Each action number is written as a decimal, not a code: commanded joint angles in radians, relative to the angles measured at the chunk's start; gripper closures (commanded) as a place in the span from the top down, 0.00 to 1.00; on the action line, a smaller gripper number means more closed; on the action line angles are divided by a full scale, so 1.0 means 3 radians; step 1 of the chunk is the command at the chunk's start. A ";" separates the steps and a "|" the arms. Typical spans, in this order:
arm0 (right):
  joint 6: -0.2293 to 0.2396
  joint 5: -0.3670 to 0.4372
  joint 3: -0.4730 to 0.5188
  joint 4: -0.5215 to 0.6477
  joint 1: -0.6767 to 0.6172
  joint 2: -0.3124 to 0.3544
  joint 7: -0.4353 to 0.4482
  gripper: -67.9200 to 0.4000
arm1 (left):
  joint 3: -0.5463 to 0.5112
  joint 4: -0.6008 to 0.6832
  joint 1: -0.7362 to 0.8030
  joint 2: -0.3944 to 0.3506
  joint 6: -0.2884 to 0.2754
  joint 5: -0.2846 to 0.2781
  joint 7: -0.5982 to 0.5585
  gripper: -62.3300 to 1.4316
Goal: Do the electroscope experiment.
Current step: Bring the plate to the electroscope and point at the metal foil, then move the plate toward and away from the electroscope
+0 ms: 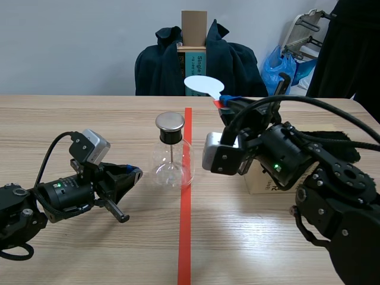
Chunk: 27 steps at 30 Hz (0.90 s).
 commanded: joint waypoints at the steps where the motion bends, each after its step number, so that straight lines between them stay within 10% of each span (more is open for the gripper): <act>1: -0.0094 -0.0013 0.0024 0.0019 0.0100 0.0006 0.0038 0.02 | -0.0022 0.0081 -0.0010 0.0008 -0.0008 -0.0023 -0.0045 0.07; 27: -0.0145 -0.0095 0.0024 -0.0100 0.0093 0.0001 0.0863 0.02 | -0.0022 0.0081 -0.0010 0.0008 -0.0008 -0.0023 -0.0033 0.07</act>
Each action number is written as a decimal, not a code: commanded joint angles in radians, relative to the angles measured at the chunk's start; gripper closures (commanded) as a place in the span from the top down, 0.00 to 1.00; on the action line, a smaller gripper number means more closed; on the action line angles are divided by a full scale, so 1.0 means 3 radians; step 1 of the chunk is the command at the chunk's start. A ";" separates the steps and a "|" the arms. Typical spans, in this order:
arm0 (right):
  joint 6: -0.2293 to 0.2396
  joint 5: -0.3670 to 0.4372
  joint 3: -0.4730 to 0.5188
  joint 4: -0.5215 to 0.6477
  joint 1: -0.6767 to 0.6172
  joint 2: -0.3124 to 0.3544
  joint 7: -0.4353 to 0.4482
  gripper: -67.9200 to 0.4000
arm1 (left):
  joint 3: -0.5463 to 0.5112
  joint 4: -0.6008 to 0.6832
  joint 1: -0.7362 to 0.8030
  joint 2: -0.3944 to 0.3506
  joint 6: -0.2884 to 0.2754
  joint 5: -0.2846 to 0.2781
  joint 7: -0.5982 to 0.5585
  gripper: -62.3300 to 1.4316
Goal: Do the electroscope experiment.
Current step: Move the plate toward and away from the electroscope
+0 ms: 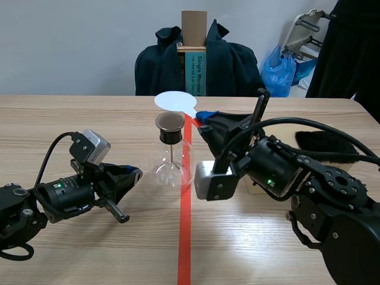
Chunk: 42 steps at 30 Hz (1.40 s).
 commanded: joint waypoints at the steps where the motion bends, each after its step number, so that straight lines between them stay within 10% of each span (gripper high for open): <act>1: -0.0047 -0.0010 0.0024 0.0074 0.0043 0.0036 0.0031 0.02 | -0.0022 0.0081 -0.0010 0.0008 -0.0008 -0.0023 -0.0047 0.07; 15: -0.0050 -0.0075 0.0025 0.0074 -0.0008 0.0037 0.0048 0.02 | -0.0022 0.0081 -0.0010 0.0008 -0.0008 -0.0023 -0.0036 0.07; 42: -0.0050 -0.0076 0.0034 0.0074 -0.0006 0.0045 -0.1259 0.02 | -0.0022 0.0081 -0.0010 0.0008 -0.0008 -0.0023 -0.0033 0.07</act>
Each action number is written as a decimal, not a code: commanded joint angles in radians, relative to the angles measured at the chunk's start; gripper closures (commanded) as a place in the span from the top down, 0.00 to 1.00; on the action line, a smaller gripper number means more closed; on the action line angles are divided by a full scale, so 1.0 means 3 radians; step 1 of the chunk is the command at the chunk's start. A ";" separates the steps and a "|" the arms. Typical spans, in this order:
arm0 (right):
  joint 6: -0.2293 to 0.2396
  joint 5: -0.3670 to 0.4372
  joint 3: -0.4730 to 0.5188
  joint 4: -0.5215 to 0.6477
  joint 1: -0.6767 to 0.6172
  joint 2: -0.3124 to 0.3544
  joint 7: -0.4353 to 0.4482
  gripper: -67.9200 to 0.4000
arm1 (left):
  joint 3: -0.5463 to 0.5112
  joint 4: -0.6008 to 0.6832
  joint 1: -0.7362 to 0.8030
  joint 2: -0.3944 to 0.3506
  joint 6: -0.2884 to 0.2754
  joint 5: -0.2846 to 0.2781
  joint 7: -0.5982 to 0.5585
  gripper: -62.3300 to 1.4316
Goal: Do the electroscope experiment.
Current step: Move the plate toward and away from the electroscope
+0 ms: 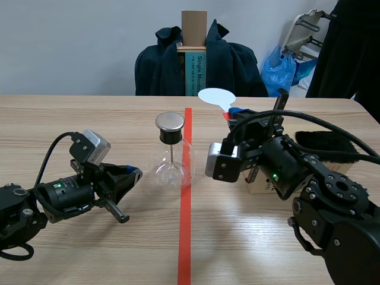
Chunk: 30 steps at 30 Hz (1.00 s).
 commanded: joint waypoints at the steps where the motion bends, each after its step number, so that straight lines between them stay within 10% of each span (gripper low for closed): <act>1: -0.0051 0.0034 0.0032 0.0074 0.0051 0.0037 -0.0009 0.02 | -0.0022 0.0081 -0.0010 0.0009 -0.0008 -0.0023 -0.0042 0.07; 30: -0.0052 -0.0015 0.0032 0.0075 0.0052 0.0037 0.1392 0.02 | -0.0022 0.0081 -0.0010 0.0009 -0.0008 -0.0023 -0.0042 0.07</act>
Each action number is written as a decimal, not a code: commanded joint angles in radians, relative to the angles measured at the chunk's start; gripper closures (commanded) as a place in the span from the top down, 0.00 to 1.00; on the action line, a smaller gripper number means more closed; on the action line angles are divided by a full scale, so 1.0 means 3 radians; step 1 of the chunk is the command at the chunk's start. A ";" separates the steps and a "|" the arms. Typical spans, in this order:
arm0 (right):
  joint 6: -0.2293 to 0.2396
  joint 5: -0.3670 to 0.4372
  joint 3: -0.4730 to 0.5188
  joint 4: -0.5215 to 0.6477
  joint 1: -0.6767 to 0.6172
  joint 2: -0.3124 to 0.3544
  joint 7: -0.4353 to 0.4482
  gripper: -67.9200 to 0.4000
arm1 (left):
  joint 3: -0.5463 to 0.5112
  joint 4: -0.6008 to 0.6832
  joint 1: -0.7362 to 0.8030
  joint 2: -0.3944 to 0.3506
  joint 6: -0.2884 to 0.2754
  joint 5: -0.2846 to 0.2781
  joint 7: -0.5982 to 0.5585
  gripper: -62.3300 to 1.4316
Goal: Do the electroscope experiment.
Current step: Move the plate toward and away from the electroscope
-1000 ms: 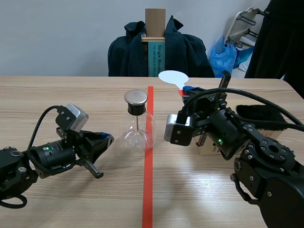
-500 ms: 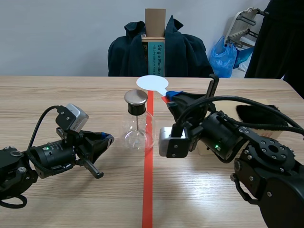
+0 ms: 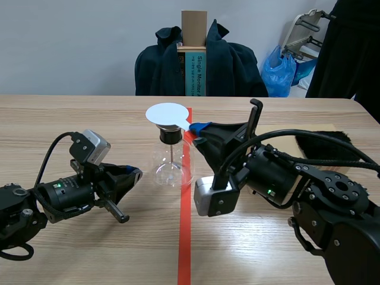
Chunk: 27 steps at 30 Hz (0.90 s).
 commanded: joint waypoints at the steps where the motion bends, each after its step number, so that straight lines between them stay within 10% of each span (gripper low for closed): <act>1: -0.0050 0.0023 0.0032 0.0075 0.0051 0.0037 -0.0009 0.02 | -0.0022 0.0081 -0.0010 0.0009 -0.0008 -0.0023 -0.0042 0.07; 14: -0.0048 0.0023 0.0032 0.0075 0.0051 0.0037 -0.0094 0.02 | -0.0022 0.0081 -0.0010 0.0009 -0.0008 -0.0023 -0.0043 0.07; 27: -0.0047 0.0024 0.0032 0.0075 0.0050 0.0038 -0.1150 0.02 | -0.0022 0.0081 -0.0010 0.0009 0.0117 -0.0023 -0.0045 0.07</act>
